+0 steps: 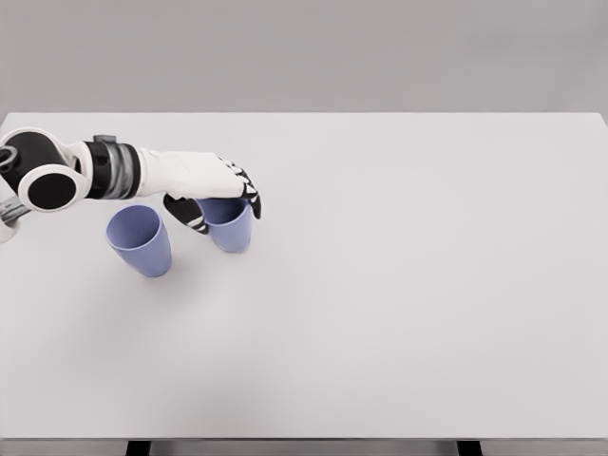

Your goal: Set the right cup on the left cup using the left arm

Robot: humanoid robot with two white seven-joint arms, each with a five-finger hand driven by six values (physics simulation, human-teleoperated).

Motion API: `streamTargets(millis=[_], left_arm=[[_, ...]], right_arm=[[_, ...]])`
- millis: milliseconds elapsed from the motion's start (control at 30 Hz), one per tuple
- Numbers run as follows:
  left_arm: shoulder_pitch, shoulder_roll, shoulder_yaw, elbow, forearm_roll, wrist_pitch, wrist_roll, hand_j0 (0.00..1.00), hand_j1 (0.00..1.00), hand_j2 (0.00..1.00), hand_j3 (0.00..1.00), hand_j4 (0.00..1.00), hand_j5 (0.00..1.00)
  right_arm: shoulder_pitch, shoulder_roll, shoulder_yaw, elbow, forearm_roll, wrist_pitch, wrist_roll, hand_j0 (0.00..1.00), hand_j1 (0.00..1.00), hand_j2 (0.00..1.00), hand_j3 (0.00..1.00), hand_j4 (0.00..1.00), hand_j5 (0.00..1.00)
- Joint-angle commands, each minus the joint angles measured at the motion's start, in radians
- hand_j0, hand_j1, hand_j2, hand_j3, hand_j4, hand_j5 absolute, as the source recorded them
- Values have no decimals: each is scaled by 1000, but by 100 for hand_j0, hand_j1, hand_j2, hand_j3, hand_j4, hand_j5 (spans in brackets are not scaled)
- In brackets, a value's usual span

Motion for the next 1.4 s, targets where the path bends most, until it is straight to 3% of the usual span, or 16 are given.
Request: streamTargets(millis=[0, 467, 1367], left_arm=[[-2, 7, 3, -3, 6, -3, 0, 67, 67, 67, 67, 67, 67], [-12, 71, 50, -39, 35, -48, 0, 67, 67, 67, 67, 67, 67], [-126, 214, 44, -60, 167, -220, 0, 67, 67, 67, 67, 67, 67]], right_arm=[[0, 0, 0, 0, 0, 1, 0, 100, 100, 100, 100, 100, 100], [0, 0, 0, 0, 0, -1, 0, 100, 100, 100, 100, 100, 100], [0, 0, 0, 0, 0, 1, 0, 100, 100, 100, 100, 100, 100]])
